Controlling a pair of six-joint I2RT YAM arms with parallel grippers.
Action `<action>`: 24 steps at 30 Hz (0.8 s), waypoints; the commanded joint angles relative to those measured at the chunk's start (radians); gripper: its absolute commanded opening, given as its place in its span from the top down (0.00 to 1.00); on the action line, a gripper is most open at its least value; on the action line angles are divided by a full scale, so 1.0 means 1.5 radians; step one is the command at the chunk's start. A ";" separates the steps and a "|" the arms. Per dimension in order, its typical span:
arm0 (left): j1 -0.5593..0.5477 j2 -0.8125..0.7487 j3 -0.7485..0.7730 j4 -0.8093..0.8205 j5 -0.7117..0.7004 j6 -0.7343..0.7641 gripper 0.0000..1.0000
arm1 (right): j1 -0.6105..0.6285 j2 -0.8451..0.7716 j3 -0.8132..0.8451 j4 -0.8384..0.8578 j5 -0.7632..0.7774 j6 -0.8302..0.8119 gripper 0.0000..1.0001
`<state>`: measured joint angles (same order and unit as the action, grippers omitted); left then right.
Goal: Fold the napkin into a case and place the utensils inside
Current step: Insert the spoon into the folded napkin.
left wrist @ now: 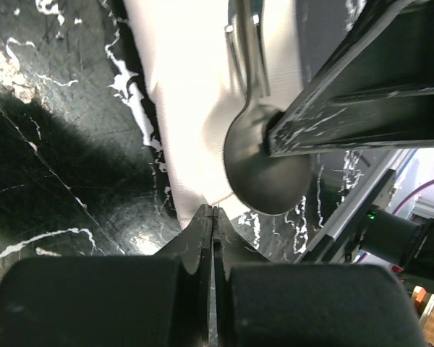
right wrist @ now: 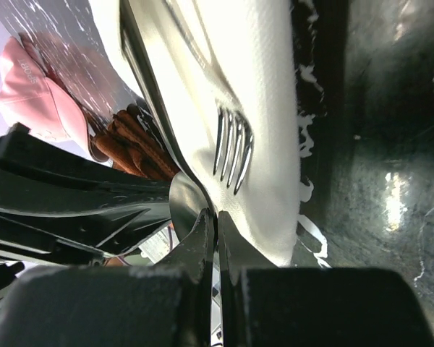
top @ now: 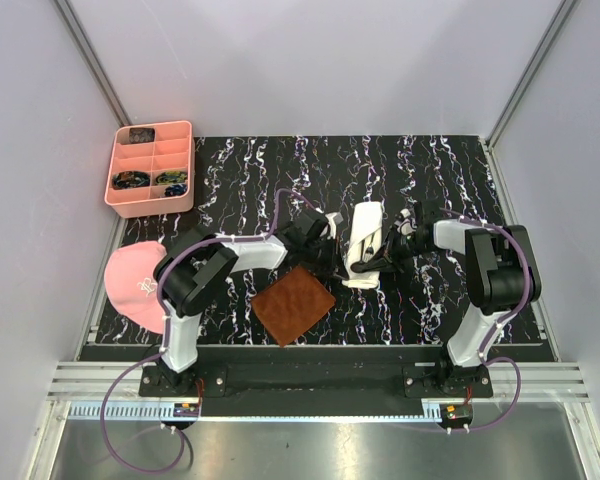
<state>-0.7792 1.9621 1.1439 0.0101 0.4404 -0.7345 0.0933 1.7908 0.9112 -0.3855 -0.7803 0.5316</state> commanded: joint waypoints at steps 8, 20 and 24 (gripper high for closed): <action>-0.011 0.008 -0.003 0.031 0.007 0.003 1.00 | -0.006 0.037 0.059 0.016 -0.025 -0.007 1.00; -0.013 0.000 0.000 0.025 0.006 0.006 1.00 | -0.006 0.063 0.077 0.014 -0.011 -0.013 0.90; -0.013 -0.010 0.005 0.017 0.006 0.013 1.00 | -0.007 0.044 0.081 -0.004 0.006 -0.018 0.77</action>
<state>-0.7921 1.9724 1.1435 0.0246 0.4400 -0.7341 0.0906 1.8828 0.9920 -0.3866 -0.7799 0.5228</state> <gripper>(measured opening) 0.002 0.188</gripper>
